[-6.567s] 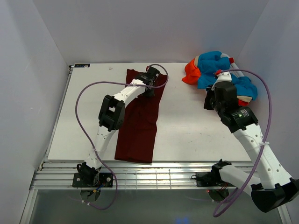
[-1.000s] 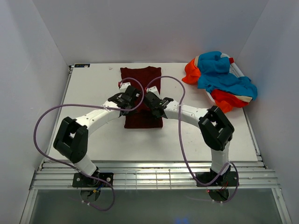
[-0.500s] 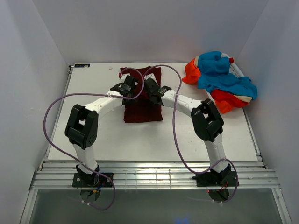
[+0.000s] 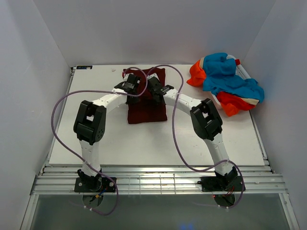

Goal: Fold and stack the t-shirts
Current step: Fold the tshirt

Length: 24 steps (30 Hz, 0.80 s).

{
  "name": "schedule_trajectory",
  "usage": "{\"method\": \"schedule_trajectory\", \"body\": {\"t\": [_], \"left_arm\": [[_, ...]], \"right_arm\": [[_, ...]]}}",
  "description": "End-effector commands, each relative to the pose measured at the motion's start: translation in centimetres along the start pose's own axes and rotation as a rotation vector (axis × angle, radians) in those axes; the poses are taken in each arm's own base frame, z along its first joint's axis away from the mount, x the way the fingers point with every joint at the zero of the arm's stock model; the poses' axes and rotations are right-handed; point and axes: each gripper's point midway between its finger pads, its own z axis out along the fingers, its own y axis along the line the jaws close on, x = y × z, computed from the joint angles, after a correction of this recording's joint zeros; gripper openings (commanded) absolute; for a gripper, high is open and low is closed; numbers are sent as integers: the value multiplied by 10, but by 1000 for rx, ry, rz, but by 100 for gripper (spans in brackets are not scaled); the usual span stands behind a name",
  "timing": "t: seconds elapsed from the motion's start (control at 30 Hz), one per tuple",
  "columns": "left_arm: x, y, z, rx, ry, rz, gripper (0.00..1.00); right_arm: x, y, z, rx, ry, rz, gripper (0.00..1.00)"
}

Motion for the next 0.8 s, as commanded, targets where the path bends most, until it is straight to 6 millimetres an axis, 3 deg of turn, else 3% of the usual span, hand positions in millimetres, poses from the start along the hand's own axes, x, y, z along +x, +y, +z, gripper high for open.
{"method": "schedule_trajectory", "body": {"t": [0.0, 0.03, 0.07, 0.1, 0.17, 0.23, 0.33, 0.4, 0.5, 0.53, 0.57, 0.6, 0.63, 0.67, 0.73, 0.77], "left_arm": [[-20, -1, 6, 7, -39, 4, 0], [-21, 0, 9, -3, -42, 6, 0], [-23, 2, 13, -18, -46, 12, 5], [-35, 1, 10, -27, -78, 7, 21], [-59, 9, 4, -76, -141, -8, 35], [-100, 9, -18, -84, -234, -36, 46], [-146, 17, -57, -115, -353, -92, 49], [-154, 13, -73, -79, -373, -113, 49], [-137, -2, -88, 35, -334, -149, 49], [-130, -7, -93, 69, -322, -163, 47], [-101, -15, -84, 84, -264, -133, 40], [-86, -28, -82, 140, -227, -124, 32], [-68, -42, -81, 184, -185, -116, 22], [-39, -45, -72, 197, -119, -97, 0], [-5, -65, -68, 252, -38, -82, 0], [17, -66, -62, 252, 5, -64, 0]], "right_arm": [[-24, -9, 2, 31, -57, 7, 8], [-25, -12, 3, 48, -60, 10, 11], [-30, -16, 4, 62, -72, 11, 33], [-33, -18, 4, 71, -82, 5, 47], [-46, -28, 0, 115, -113, 5, 65], [-71, -43, -14, 140, -171, 31, 71], [-101, -63, -41, 153, -250, 52, 72], [-110, -68, -60, 134, -290, 79, 72], [-115, -63, -80, 53, -330, 114, 71], [-103, -56, -76, 22, -306, 133, 71], [-99, -47, -77, -33, -299, 138, 67], [-96, -42, -79, -64, -293, 147, 62], [-85, -28, -76, -135, -266, 146, 54], [-80, -20, -74, -169, -251, 149, 31], [-65, -2, -70, -251, -202, 161, 8], [-61, 4, -69, -278, -190, 161, 8]]}}
